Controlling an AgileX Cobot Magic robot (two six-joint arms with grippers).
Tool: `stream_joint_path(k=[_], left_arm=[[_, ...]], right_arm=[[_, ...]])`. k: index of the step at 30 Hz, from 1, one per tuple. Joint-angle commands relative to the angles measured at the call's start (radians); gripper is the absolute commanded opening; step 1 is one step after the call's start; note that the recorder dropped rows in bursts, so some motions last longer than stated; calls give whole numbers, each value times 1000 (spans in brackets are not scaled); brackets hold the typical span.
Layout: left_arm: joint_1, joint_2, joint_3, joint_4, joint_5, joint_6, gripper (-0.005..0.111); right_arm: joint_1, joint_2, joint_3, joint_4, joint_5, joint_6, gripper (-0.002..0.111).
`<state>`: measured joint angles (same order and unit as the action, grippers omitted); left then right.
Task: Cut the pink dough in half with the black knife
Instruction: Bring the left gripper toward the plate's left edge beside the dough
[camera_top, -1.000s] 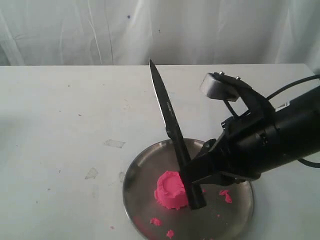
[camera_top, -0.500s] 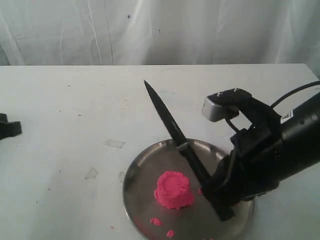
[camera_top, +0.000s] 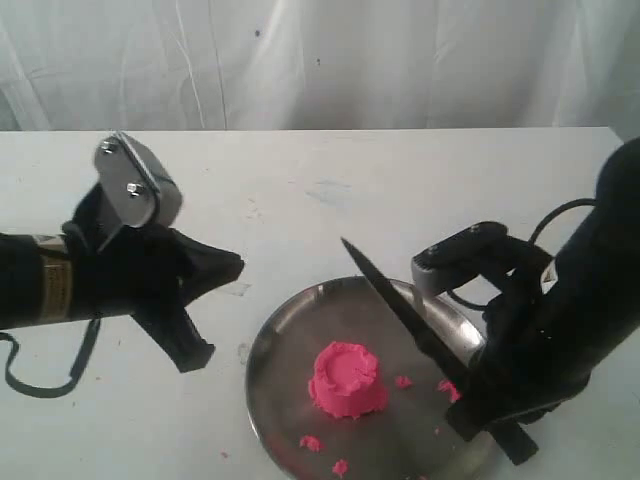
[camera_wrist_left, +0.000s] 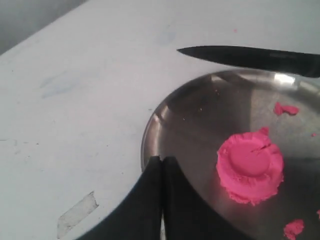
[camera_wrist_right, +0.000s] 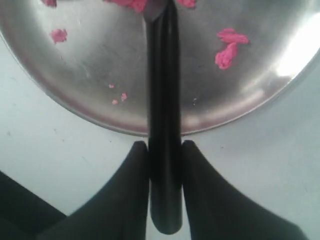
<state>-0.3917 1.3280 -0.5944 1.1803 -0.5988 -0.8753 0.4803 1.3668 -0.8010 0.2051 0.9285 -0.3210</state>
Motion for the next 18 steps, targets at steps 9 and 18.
stream_joint_path(k=[9, 18], left_arm=[[-50, 121, -178, -29, -199, 117, 0], [-50, 228, -185, -73, -121, 60, 0]], right_arm=[[77, 276, -133, -45, -52, 37, 0], [100, 319, -202, -27, 103, 10, 0]])
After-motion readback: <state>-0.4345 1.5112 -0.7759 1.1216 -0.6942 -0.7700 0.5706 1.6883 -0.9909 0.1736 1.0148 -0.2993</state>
